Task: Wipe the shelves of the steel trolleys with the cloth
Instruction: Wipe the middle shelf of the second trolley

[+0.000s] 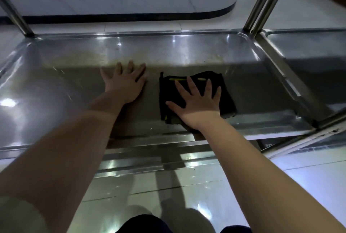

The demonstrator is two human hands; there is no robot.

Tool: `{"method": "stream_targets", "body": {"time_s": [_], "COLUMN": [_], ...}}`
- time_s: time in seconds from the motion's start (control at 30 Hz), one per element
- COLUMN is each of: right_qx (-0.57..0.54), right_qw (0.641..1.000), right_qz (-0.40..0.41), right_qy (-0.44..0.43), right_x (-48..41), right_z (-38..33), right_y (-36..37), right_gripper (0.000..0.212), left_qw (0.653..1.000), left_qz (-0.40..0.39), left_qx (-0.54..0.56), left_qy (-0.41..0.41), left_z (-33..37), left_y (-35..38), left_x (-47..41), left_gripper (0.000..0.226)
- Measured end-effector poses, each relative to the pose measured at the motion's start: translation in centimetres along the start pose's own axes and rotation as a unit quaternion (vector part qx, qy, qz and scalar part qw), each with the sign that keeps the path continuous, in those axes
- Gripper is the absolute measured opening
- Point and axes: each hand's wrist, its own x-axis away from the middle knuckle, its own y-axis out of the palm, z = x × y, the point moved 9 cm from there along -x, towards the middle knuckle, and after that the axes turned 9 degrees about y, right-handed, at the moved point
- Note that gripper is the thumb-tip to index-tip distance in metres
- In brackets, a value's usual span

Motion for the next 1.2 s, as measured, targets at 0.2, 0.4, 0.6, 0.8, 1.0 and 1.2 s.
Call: {"method": "stream_targets", "body": {"time_s": [0.2, 0.4, 0.6, 0.8, 1.0, 1.2], "right_qx": [-0.007, -0.039, -0.047, -0.039, -0.032, -0.044], "right_qw": [0.999, 0.998, 0.998, 0.998, 0.981, 0.993], "right_qz": [0.035, 0.043, 0.043, 0.034, 0.034, 0.055], "right_qy": [-0.02, 0.0, -0.005, 0.048, 0.19, 0.092], "right_x": [-2.3, -9.6, -10.7, -11.8, -11.4, -11.4], "right_z": [-2.2, -5.4, -5.5, 6.7, 19.6, 3.5], "right_y": [-0.2, -2.1, -2.5, -3.7, -3.5, -3.5], "right_gripper": [0.076, 0.079, 0.085, 0.082, 0.083, 0.079], "left_qw": [1.0, 1.0, 1.0, 0.999, 0.999, 1.0], "left_qz": [0.021, 0.026, 0.023, 0.031, 0.033, 0.016], "left_qx": [0.004, 0.01, 0.019, 0.027, 0.018, 0.015], "left_qy": [0.006, 0.006, 0.001, 0.005, 0.006, 0.007], "left_z": [-0.4, -0.2, -0.2, -0.1, 0.0, 0.2], "left_y": [0.5, 0.5, 0.3, 0.0, 0.4, 0.3], "left_x": [-0.5, -0.7, -0.3, -0.1, -0.5, -0.4], "left_gripper": [0.053, 0.053, 0.052, 0.053, 0.053, 0.052]}}
